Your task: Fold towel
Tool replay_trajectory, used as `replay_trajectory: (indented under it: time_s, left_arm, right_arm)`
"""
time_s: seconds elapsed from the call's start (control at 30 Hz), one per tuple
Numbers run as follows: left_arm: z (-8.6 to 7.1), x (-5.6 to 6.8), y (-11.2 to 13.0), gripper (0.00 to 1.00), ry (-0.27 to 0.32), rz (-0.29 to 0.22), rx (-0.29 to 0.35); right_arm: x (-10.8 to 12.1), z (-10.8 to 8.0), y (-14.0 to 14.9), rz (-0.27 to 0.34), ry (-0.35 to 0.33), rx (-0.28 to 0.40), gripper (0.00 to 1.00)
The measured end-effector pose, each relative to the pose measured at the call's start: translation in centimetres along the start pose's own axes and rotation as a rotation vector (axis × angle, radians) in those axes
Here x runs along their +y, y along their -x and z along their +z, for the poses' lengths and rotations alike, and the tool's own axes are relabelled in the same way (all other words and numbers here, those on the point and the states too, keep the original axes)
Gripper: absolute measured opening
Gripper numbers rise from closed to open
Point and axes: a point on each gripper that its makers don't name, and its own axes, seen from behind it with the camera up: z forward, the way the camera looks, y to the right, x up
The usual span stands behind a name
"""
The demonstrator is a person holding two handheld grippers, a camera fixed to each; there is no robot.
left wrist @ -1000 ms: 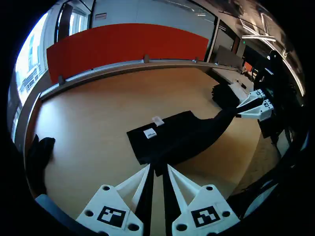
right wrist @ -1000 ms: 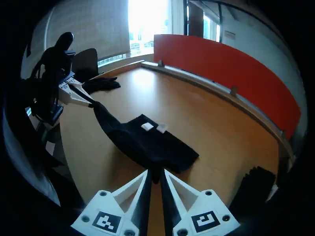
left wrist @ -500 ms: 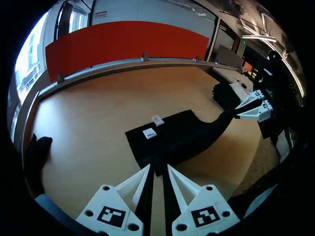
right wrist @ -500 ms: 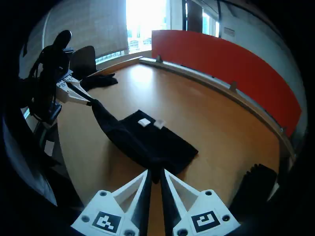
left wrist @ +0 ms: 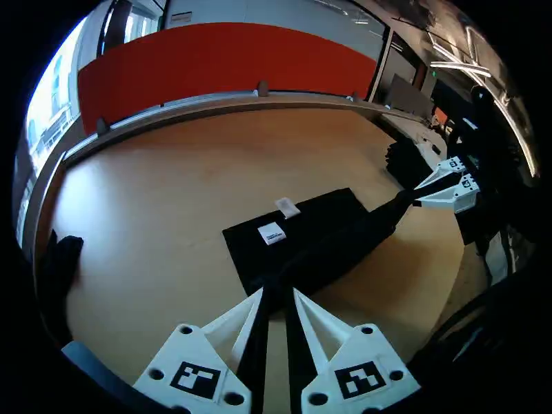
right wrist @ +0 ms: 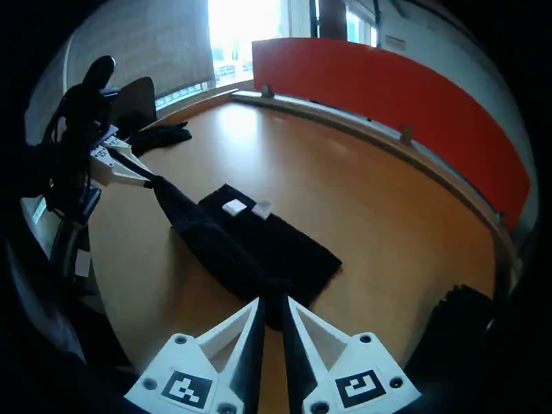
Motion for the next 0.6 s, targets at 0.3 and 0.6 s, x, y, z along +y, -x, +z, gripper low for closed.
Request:
replay_trajectory:
  time_s: [0.3, 0.6]
  left_arm:
    - [2.1, -0.8, -0.6, 0.15, -0.002, 0.016, -0.013]
    - [4.3, -2.0, -0.8, 0.15, -0.012, 0.018, -0.034]
  right_arm:
    - [1.5, 1.6, 0.3, 0.004, 0.002, -0.027, 0.15]
    - [2.8, 3.2, 0.6, 0.013, 0.0, -0.054, 0.15]
